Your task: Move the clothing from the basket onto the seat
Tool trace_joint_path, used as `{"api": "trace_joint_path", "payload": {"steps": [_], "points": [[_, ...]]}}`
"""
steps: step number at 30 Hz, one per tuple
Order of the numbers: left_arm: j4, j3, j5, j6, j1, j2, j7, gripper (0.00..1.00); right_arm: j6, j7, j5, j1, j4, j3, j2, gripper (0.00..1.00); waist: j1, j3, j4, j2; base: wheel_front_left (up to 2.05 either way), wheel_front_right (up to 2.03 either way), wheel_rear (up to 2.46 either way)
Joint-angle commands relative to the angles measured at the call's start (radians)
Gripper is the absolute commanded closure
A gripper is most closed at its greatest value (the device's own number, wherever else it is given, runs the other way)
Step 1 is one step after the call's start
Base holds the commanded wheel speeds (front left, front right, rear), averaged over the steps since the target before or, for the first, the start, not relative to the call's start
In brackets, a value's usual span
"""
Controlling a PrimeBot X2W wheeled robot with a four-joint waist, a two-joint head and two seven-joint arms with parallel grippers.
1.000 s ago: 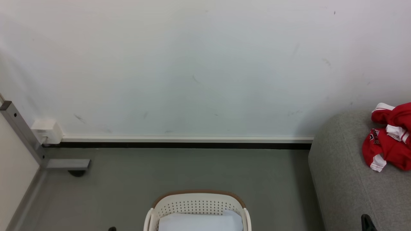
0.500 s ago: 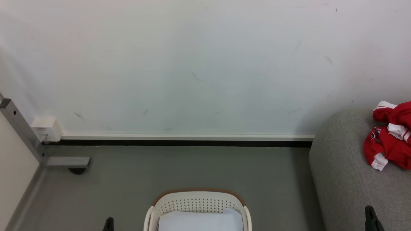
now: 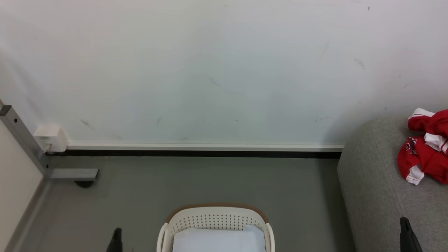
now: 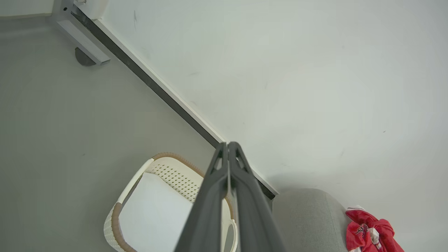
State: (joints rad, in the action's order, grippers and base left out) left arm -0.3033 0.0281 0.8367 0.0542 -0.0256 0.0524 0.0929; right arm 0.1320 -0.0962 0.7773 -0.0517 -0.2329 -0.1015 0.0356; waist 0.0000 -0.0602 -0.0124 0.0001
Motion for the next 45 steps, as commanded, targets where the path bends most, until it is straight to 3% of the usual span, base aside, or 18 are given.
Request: {"api": "trace_joint_path", "payload": {"steps": [1, 45], "points": [[0.017, 0.007, 0.031, 0.009, 0.025, 0.005, -0.006, 1.0, -0.001, 0.007, 0.035, 0.029, 0.007, -0.004, 0.011, 1.0, 0.0, 0.001, 0.0, -0.0001, 0.0, 0.0, 0.0], [0.044, 0.057, 0.488, 0.051, 0.096, 0.001, -0.13, 1.0, -0.002, 0.132, 0.525, 0.115, -0.004, -0.01, 0.016, 1.0, 0.0, 0.033, 0.007, -0.0001, 0.0, 0.0, 0.0]]}}
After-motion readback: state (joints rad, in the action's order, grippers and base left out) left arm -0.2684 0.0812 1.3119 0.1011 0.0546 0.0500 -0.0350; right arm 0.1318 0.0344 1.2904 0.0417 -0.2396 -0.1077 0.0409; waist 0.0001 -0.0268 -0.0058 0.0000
